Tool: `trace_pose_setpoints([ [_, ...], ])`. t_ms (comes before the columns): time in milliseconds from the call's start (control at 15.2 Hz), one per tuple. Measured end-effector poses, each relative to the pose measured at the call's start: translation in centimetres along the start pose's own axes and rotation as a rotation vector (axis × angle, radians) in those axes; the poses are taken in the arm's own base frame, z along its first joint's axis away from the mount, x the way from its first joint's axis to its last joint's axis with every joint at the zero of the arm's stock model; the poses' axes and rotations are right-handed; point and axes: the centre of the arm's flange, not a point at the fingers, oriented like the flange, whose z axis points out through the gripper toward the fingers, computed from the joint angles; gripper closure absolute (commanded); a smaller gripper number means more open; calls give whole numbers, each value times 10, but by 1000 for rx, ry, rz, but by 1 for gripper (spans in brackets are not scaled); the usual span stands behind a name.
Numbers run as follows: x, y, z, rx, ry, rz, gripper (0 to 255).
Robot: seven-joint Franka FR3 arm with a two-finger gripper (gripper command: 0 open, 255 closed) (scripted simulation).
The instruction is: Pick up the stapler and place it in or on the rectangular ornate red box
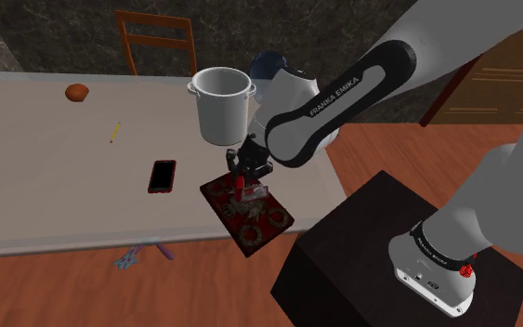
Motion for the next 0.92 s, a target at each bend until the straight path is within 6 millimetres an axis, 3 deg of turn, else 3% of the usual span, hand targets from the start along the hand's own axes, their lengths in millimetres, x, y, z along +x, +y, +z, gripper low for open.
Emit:
trace_pose_setpoints([
  [396,0,2,3,-3,-1,0,255],
  [462,0,0,2,1,0,0,0],
  [924,0,3,-1,-6,-3,0,0],
])
